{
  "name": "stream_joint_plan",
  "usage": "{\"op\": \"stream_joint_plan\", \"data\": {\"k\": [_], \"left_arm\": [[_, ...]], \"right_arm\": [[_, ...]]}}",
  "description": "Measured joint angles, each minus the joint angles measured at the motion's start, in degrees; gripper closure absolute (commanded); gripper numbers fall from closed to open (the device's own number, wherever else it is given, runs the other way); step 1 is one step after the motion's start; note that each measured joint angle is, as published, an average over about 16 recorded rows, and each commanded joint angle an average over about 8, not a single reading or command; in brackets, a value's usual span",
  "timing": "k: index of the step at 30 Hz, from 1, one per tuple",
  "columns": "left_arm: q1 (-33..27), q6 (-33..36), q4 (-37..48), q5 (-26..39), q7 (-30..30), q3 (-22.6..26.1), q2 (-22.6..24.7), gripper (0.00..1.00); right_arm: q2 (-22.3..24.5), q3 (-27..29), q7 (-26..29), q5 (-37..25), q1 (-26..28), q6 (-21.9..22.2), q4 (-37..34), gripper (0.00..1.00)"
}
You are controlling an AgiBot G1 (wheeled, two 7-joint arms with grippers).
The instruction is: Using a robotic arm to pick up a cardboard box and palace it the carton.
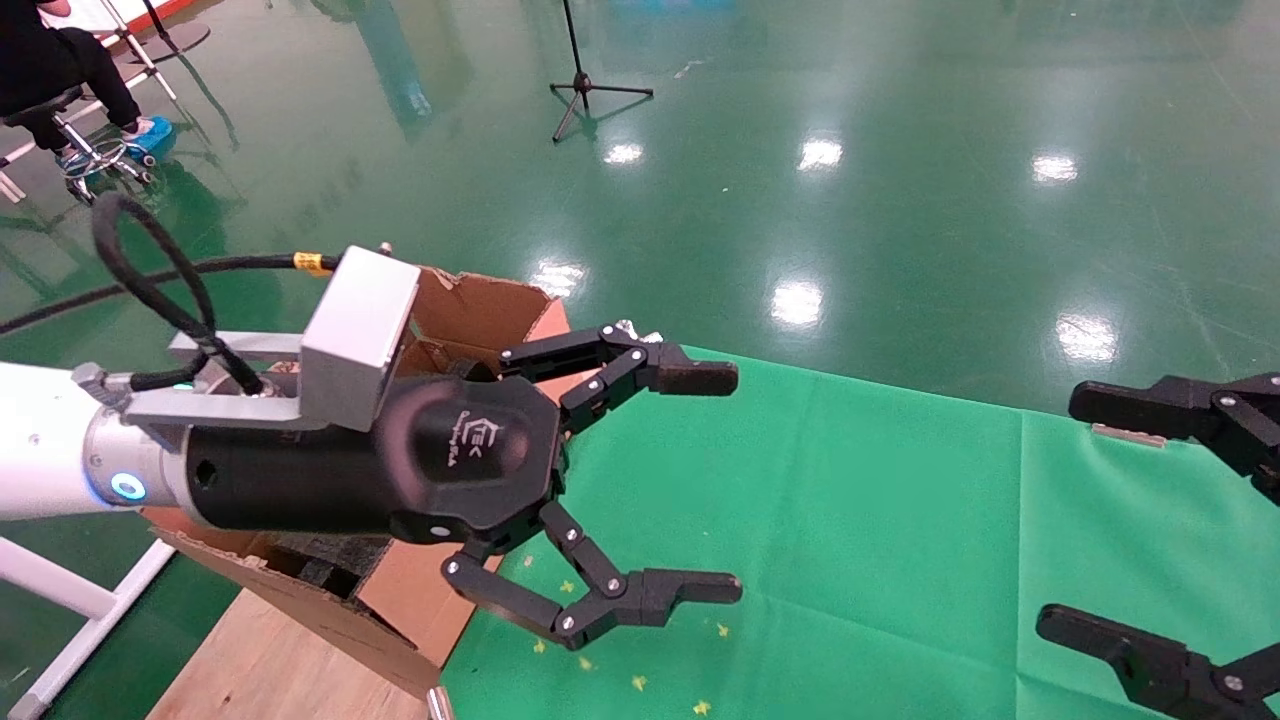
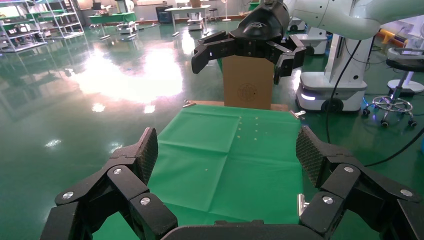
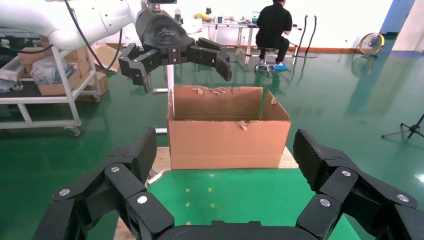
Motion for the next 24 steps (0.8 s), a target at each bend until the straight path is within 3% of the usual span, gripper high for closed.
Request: {"op": "stream_joint_plan", "data": {"k": [24], "left_arm": [[0.0,0.0,0.0,0.0,0.0,0.0,0.0,0.0]], "right_arm": [[0.0,0.0,0.0,0.0,0.0,0.0,0.0,0.0]]}}
